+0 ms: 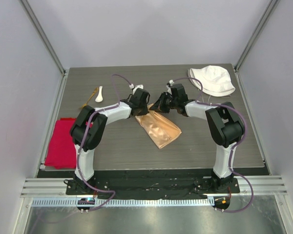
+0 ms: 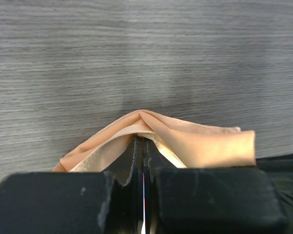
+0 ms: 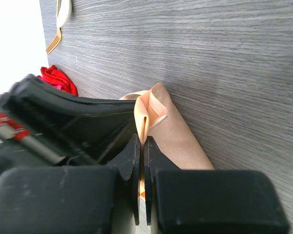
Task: Fold the napkin into a case and place the utensils inside
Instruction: Fold the 2/3-rectangle-folded napkin.
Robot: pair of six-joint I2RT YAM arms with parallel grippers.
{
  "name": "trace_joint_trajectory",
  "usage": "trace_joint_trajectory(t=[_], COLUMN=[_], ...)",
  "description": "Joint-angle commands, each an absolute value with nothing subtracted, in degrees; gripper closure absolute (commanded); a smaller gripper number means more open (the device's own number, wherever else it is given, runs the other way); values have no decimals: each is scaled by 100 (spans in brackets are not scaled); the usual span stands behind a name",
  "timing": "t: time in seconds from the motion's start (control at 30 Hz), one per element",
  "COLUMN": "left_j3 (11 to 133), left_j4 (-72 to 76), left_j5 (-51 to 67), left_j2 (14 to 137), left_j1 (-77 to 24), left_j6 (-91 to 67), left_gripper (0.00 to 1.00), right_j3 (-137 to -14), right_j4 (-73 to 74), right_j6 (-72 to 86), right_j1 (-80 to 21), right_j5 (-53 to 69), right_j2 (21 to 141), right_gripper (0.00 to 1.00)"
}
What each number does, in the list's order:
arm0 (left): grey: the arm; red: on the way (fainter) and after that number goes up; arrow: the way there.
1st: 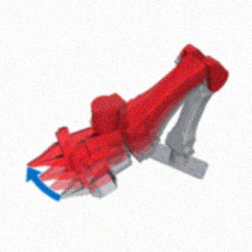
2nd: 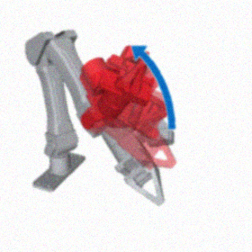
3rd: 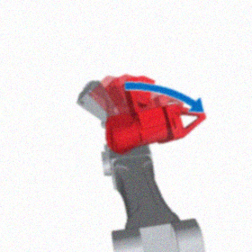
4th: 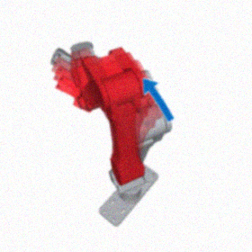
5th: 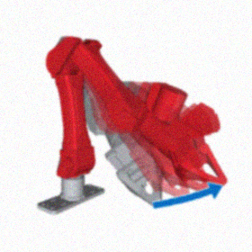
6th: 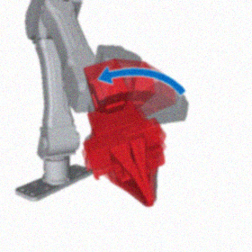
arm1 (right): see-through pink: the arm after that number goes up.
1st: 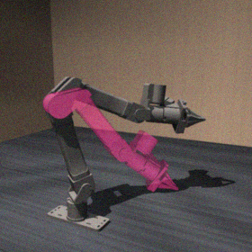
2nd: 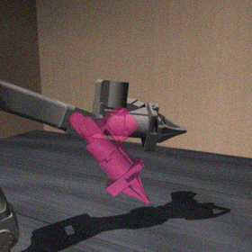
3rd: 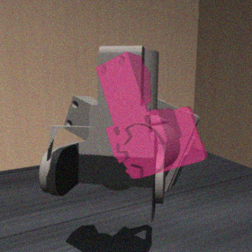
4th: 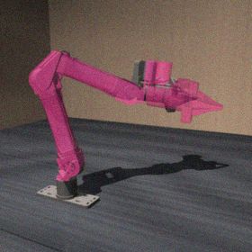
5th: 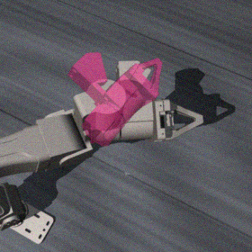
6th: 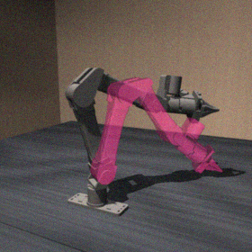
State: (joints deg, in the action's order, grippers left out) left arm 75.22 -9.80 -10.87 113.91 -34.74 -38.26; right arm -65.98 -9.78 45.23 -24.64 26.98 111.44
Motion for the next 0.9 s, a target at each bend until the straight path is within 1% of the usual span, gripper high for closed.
trace_joint_trajectory(t=[0.0, 0.03, 0.13, 0.23, 0.3, 0.33, 0.4, 0.43, 0.5, 0.53, 0.57, 0.6, 0.67, 0.73, 0.8, 0.87], left_j3=[7752, 7752, 7708, 7594, 7629, 7629, 7550, 7550, 7480, 7436, 7409, 7400, 7409, 7453, 7514, 7550], left_j4=[-651, -642, -703, -826, -1159, -1273, -1572, -1712, -2107, -2205, -2293, -2494, -2680, -2838, -2935, -2970], left_j5=[-1133, -1169, -1169, -1003, -871, -818, -703, -686, -694, -694, -764, -799, -948, -1081, -1081, -1063], left_j2=[11461, 11444, 11303, 11022, 10838, 10767, 10505, 10425, 10144, 10047, 9968, 9906, 9861, 10010, 10151, 10335], left_j1=[-3428, -3428, -3428, -3428, -3437, -3428, -3428, -3419, -3393, -3393, -3384, -3384, -3384, -3384, -3384, -3384], left_j6=[-3622, -3604, -3603, -3770, -3841, -3902, -4060, -4078, -4166, -4210, -4271, -4263, -4219, -4053, -3938, -3894], left_gripper=[100, 100, 100, 100, 99, 93, 84, 75, 65, 58, 57, 56, 60, 70, 73, 73], right_j3=[-6479, -6399, -6232, -6073, -6082, -6099, -6108, -6117, -6135, -6126, -6135, -6126, -6100, -6108, -6108, -6126], right_j4=[-1466, -1842, -2222, -2530, -2531, -2505, -2496, -2487, -2479, -2470, -2470, -2496, -2540, -2540, -2531, -2461], right_j6=[4989, 5123, 5439, 5616, 5607, 5599, 5581, 5572, 5555, 5546, 5563, 5581, 5599, 5599, 5590, 5529], right_j1=[-2522, -2531, -2619, -2619, -2610, -2610, -2610, -2602, -2602, -2619, -2619, -2610, -2610, -2619, -2610, -2628], right_j5=[2856, 2909, 2927, 2865, 2848, 2848, 2839, 2839, 2839, 2848, 2848, 2848, 2856, 2865, 2865, 2848], right_j2=[11004, 11039, 11197, 11241, 11250, 11250, 11241, 11241, 11241, 11267, 11276, 11285, 11285, 11285, 11268, 11241], right_gripper=[99, 99, 99, 99, 99, 99, 99, 99, 99, 99, 99, 99, 99, 99, 99, 99])
